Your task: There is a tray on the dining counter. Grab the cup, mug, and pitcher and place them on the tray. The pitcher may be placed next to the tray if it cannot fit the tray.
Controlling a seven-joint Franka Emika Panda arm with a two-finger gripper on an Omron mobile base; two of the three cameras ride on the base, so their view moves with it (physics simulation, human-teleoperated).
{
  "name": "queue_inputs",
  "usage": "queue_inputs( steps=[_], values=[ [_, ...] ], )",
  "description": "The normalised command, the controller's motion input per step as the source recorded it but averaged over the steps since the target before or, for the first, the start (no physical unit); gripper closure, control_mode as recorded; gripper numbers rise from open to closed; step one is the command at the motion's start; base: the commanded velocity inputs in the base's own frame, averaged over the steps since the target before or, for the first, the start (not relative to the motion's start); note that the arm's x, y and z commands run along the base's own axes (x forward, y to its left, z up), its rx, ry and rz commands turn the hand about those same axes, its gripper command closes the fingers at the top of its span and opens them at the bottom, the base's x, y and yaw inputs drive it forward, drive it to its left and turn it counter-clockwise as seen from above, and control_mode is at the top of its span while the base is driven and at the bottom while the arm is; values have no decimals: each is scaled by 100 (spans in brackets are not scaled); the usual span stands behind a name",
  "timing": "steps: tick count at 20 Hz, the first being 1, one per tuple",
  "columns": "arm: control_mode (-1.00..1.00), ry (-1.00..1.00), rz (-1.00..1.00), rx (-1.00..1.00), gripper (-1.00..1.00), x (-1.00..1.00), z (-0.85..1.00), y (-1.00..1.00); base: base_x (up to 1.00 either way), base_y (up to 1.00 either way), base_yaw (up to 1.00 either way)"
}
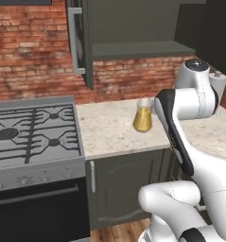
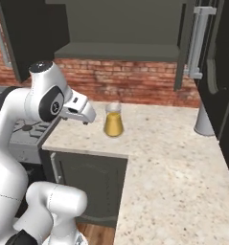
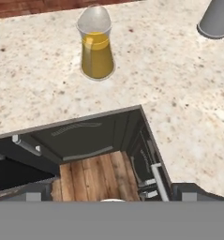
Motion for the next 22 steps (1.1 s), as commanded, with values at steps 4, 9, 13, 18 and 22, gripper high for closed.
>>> queue_inputs(
  steps=[4,9,13,18,22],
  values=[
    [100,0,0,0,-100,0,0,0,27,0,11],
    [100,0,0,0,-100,0,0,0,31,0,23],
    [100,0,0,0,-100,0,0,0,41,0,14],
    [100,0,0,0,-100,0,0,0,40,-1,1],
    [100,0,0,0,-100,0,0,0,34,-17,0]
  ],
)
